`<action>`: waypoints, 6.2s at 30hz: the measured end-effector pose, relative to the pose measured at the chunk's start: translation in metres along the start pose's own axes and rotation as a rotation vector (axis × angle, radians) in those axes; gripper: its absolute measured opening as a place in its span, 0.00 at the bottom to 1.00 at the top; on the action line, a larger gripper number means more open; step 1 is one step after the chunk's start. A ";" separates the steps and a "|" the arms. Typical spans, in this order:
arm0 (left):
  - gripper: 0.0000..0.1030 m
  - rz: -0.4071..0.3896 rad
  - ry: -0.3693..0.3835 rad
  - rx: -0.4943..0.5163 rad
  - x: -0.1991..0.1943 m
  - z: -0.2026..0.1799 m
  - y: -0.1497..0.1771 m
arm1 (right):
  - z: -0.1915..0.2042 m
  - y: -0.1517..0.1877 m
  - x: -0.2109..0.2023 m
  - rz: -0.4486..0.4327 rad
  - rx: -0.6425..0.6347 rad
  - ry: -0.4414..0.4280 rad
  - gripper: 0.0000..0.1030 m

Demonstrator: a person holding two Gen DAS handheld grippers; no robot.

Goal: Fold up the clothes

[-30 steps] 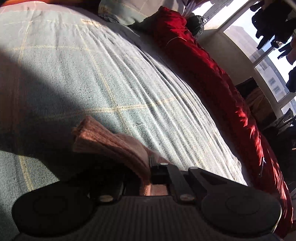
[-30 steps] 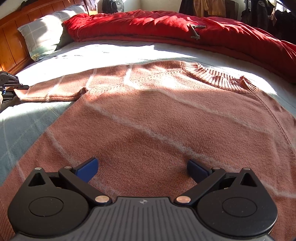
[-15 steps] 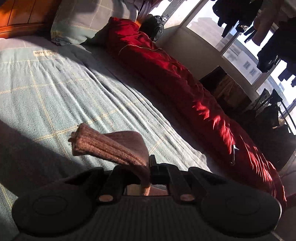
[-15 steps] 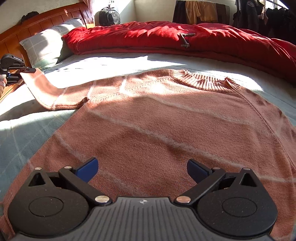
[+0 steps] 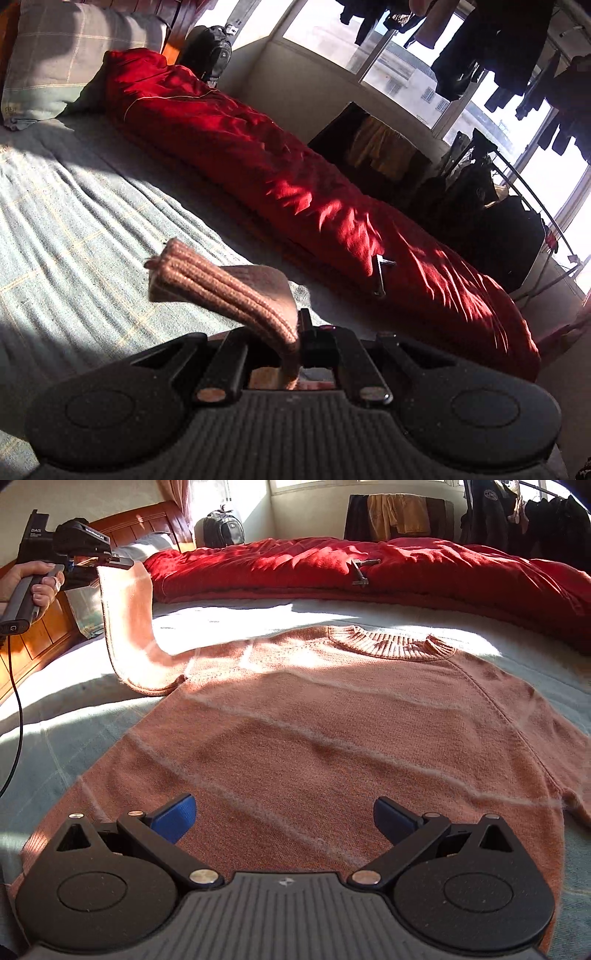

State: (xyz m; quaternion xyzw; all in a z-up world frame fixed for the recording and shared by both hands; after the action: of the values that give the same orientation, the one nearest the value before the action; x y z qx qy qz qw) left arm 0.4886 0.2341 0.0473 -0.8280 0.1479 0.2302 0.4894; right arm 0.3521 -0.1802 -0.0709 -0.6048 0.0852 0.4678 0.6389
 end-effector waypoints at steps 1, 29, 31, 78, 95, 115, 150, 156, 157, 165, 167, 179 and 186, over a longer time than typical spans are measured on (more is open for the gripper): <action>0.04 0.006 0.011 0.007 0.002 -0.007 0.001 | -0.003 0.001 -0.003 -0.010 0.008 -0.008 1.00; 0.04 0.089 0.222 0.216 0.033 -0.204 0.018 | -0.048 0.022 -0.040 -0.073 0.125 -0.084 1.00; 0.04 0.100 0.243 0.224 0.036 -0.214 0.024 | -0.049 0.023 -0.040 -0.073 0.127 -0.079 1.00; 0.42 0.367 0.294 0.629 0.127 -0.306 0.219 | -0.064 0.045 -0.031 0.018 0.177 0.022 1.00; 0.55 0.328 0.269 0.959 0.120 -0.351 0.248 | -0.066 0.045 -0.030 0.025 0.181 0.040 1.00; 0.68 0.300 0.273 0.652 0.069 -0.188 0.145 | -0.068 0.039 -0.032 0.016 0.181 0.056 1.00; 0.73 0.207 -0.054 0.381 0.081 0.017 0.178 | -0.073 -0.035 -0.012 -0.079 0.283 -0.082 1.00; 0.73 0.202 -0.038 0.337 0.081 0.021 0.176 | -0.126 -0.052 0.013 -0.086 0.520 -0.175 1.00; 0.73 0.202 -0.035 0.336 0.081 0.022 0.176 | -0.135 -0.055 0.017 -0.088 0.560 -0.190 1.00; 0.74 0.207 -0.010 0.343 0.083 0.024 0.176 | -0.201 -0.048 0.060 -0.133 0.863 -0.225 0.76; 0.75 0.208 -0.009 0.345 0.083 0.024 0.176 | -0.210 -0.050 0.064 -0.171 0.892 -0.238 0.69; 0.75 0.213 -0.006 0.349 0.084 0.024 0.176 | -0.205 -0.089 0.070 -0.204 0.704 -0.143 0.13; 0.76 0.211 -0.016 0.347 0.084 0.022 0.177 | -0.183 -0.139 0.040 -0.318 0.491 -0.162 0.12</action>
State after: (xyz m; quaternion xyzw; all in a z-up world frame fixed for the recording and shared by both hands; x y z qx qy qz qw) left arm 0.4719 0.1675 -0.1376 -0.7092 0.2675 0.2578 0.5992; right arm 0.5550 -0.2924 -0.0477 -0.3987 0.0489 0.3740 0.8359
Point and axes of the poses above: each gripper's, at about its wrist camera, not at the fingertips, and x roughly the way its jaws point, z to its left, y to its underside, the point moved 4 cm from there along x, roughly the way its jaws point, and after that the axes turned 6 degrees about x, right-handed, at the moved point
